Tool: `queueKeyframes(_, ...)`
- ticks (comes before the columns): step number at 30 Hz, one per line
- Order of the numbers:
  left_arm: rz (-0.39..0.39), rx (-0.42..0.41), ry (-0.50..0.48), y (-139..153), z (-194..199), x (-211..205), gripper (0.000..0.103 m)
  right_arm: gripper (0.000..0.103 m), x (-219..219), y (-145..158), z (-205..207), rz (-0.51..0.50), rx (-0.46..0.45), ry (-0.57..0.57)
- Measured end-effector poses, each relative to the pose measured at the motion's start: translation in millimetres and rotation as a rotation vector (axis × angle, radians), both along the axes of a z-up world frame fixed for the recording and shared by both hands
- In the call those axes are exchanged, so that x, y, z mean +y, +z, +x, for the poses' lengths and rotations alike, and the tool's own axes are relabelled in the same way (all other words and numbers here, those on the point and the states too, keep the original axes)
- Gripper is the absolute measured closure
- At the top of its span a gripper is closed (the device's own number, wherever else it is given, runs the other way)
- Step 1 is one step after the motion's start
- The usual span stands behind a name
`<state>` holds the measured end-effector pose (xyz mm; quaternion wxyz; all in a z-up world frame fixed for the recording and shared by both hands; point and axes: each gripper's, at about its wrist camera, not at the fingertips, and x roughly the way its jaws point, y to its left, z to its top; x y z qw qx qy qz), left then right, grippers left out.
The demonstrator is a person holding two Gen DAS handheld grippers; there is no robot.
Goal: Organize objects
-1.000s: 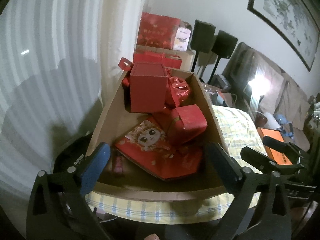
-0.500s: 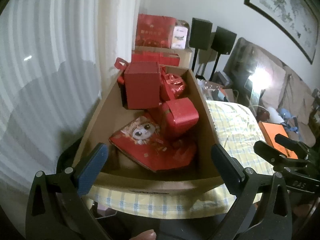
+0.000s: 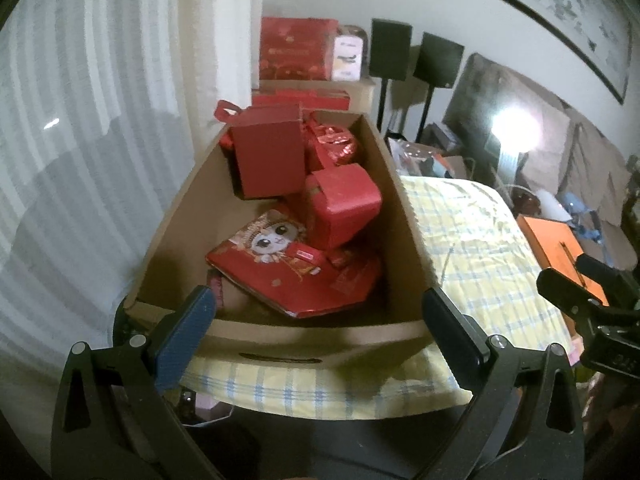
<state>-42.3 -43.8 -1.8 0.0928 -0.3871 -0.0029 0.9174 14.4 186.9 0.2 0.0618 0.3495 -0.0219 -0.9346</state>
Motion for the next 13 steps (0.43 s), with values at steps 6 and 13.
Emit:
queueKeyframes(6,0.006,-0.015,-0.031,-2.5,4.6,11.9,0.0,0.001,6.6,-4.9,1.8,-0.003,-0.015,-0.018)
queueKeyframes(13,-0.014,0.004,-0.033,-1.9,8.0,19.5,0.0,0.001,10.0,-9.2,1.7,-0.007,-0.026,-0.028)
